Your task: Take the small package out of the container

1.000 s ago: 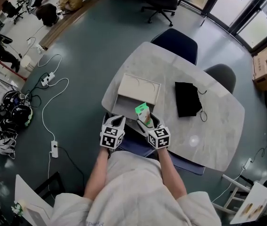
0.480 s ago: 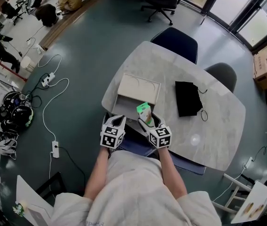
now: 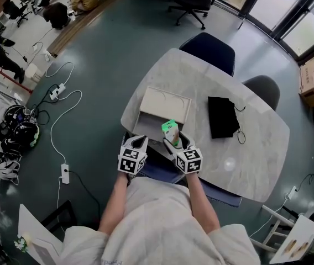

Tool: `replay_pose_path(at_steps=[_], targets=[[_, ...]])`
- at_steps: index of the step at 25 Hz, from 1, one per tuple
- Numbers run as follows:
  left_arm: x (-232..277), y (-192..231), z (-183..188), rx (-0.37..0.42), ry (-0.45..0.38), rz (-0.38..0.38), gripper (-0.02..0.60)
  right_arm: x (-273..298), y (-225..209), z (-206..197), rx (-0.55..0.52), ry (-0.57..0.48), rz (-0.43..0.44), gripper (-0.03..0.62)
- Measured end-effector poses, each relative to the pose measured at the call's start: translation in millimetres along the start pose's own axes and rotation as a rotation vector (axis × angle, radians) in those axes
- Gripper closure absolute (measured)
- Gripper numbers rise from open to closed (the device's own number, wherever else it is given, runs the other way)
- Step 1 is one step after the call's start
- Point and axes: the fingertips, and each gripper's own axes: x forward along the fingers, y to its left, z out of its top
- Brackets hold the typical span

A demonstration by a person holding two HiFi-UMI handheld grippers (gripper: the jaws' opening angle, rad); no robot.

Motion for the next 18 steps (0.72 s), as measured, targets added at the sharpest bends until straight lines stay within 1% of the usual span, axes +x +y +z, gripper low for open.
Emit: replay_pose_path(at_steps=[18], targets=[[4.3, 4.8, -0.6, -0.009, 0.008, -0.005, 0.528, 7.6, 1.5, 0.4, -0.005, 0.009, 0.003, 0.279]])
